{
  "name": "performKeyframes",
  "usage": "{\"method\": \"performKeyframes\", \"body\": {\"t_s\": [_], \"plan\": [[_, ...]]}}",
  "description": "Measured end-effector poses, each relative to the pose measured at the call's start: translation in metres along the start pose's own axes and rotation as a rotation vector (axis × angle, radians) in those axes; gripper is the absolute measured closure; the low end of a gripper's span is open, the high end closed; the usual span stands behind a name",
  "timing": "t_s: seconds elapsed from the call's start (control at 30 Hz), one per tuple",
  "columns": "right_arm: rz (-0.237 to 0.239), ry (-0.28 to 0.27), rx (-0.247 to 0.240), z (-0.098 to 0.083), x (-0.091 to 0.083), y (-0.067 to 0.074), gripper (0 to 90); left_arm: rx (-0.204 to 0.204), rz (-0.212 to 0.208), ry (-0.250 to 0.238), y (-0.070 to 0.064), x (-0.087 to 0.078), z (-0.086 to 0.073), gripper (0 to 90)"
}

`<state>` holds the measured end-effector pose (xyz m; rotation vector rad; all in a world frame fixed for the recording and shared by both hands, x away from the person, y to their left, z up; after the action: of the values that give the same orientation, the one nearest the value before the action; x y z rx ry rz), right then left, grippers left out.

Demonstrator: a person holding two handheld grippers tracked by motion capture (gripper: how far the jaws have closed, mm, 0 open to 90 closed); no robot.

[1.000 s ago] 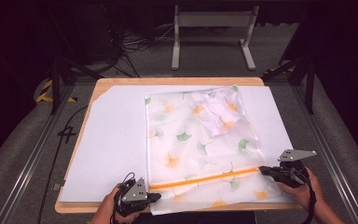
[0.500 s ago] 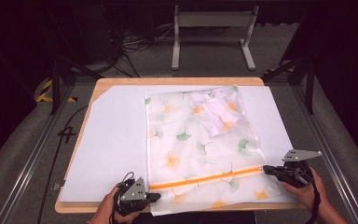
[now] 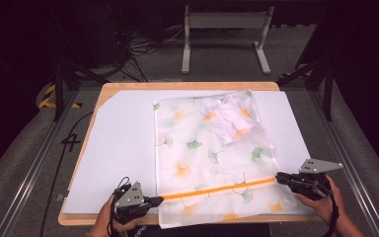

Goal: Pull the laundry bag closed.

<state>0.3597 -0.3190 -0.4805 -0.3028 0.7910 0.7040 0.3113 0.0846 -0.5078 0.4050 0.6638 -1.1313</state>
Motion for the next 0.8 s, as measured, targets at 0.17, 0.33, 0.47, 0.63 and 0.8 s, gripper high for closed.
{"method": "performKeyframes", "body": {"t_s": [0.17,0.33,0.47,0.63,0.8], "plan": [[-0.016,-0.029,-0.025,0.005,-0.003,0.002,75.6,-0.012,0.051,-0.021,0.015,-0.01,0.001,90.0],[-0.028,-0.065,-0.066,0.012,-0.008,0.003,71.9,-0.019,0.09,-0.041,0.028,-0.02,0.001,88.5],[-0.046,-0.081,-0.082,0.016,-0.012,0.001,70.6,-0.023,0.123,-0.044,0.037,-0.025,0.0,87.4],[-0.076,-0.108,-0.076,0.021,-0.014,-0.005,65.6,-0.019,0.17,-0.035,0.049,-0.032,-0.003,84.8],[-0.099,-0.119,-0.064,0.021,-0.016,-0.011,62.9,-0.029,0.206,-0.032,0.059,-0.038,-0.006,80.5]]}}
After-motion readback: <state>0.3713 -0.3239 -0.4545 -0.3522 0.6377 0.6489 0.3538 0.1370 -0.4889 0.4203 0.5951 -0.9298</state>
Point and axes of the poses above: each handheld gripper's, and its own axes: x roughly forward along the jaws, z roughly out of its top, y roughly to its left, the point moved 10 cm from there along x, roughly forward along the jaws, and after that the axes turned 6 degrees about y, right-handed, at the moved point
